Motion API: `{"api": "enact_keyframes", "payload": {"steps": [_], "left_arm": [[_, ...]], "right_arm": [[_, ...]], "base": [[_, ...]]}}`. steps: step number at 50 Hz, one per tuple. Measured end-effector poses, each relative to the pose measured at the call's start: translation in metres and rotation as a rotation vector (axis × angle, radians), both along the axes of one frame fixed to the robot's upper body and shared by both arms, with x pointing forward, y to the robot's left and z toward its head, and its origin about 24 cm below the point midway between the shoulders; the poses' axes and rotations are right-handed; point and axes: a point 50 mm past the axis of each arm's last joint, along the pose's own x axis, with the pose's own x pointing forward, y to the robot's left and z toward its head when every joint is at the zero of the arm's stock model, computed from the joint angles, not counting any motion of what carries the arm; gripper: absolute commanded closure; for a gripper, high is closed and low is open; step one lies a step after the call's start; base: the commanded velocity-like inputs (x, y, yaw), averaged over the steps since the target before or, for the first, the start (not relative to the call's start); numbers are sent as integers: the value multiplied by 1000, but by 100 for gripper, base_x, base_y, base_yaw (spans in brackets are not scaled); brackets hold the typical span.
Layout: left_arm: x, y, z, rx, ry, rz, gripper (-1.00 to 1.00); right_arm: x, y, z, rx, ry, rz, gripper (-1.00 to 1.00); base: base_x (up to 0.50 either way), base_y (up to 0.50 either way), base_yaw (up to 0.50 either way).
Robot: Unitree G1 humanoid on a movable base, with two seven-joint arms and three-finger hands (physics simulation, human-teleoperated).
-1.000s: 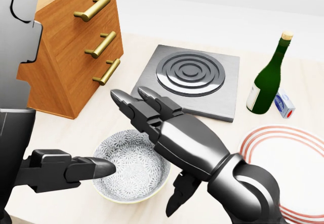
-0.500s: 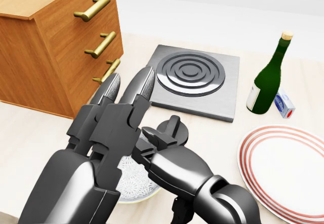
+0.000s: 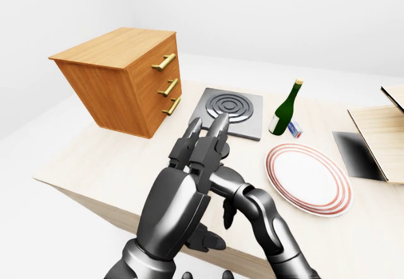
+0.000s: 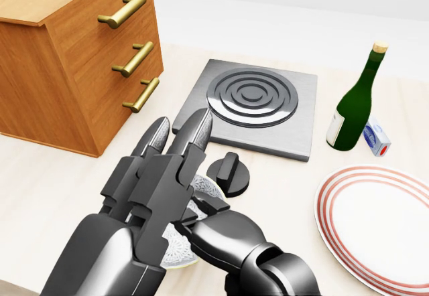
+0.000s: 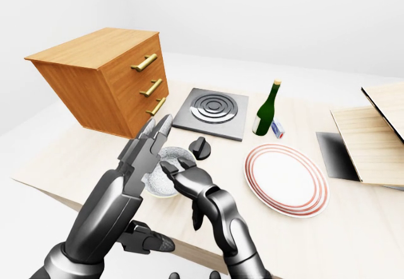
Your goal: Pick up the akita bowl and put it on the plate.
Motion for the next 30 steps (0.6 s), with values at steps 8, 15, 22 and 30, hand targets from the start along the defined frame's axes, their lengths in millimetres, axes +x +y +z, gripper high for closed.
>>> {"api": "enact_keyframes", "payload": {"steps": [8, 15, 22, 30], "left_arm": [[0, 0, 0, -4, 3, -2, -100], [0, 0, 0, -6, 3, -3, -100], [0, 0, -1, -10, 5, -5, -100], [0, 1, -1, -11, 4, -6, -100]], "right_arm": [[18, -1, -13, -54, -43, -55, -100], [34, 0, -17, -75, -107, -98, -100], [45, 6, -22, -95, -187, -120, -100], [43, 14, -34, -120, -256, -118, -100]], "base": [[0, 0, 0], [0, 0, 0], [0, 0, 0], [0, 0, 0]]}}
